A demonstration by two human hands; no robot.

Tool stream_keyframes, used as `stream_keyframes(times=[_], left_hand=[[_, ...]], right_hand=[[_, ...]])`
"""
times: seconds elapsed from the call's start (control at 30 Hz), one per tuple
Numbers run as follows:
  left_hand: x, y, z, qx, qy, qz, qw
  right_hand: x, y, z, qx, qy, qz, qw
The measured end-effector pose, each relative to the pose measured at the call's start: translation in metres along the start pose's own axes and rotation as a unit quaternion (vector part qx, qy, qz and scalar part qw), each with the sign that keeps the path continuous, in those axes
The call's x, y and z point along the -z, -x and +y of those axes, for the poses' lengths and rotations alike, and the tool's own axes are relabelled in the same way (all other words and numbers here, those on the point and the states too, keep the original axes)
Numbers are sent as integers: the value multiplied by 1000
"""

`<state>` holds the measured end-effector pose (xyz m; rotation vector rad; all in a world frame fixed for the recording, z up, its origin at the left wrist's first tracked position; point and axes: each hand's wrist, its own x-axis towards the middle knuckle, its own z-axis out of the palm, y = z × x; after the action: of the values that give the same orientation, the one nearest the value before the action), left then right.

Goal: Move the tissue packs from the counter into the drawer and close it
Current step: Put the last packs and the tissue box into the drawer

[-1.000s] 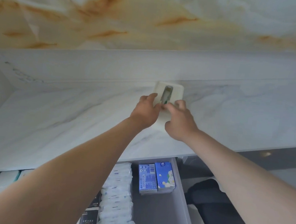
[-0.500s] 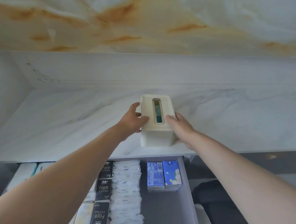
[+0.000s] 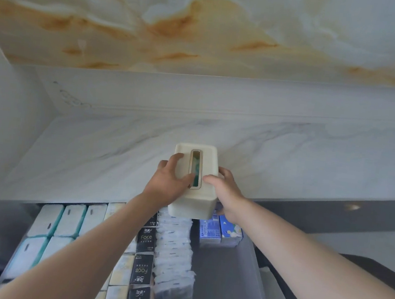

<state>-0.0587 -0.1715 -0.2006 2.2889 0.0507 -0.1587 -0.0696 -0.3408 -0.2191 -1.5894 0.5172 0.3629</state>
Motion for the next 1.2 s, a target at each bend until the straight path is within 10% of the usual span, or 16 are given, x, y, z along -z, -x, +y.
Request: stream_keyframes(times=[0.67, 1.2], left_hand=[[-3, 81, -13, -90, -103, -78, 987], [-88, 87, -11, -46, -117, -278, 952]], right_hand=[[63, 64, 37, -36, 147, -163, 975], [104, 50, 75, -257, 208, -201, 922]])
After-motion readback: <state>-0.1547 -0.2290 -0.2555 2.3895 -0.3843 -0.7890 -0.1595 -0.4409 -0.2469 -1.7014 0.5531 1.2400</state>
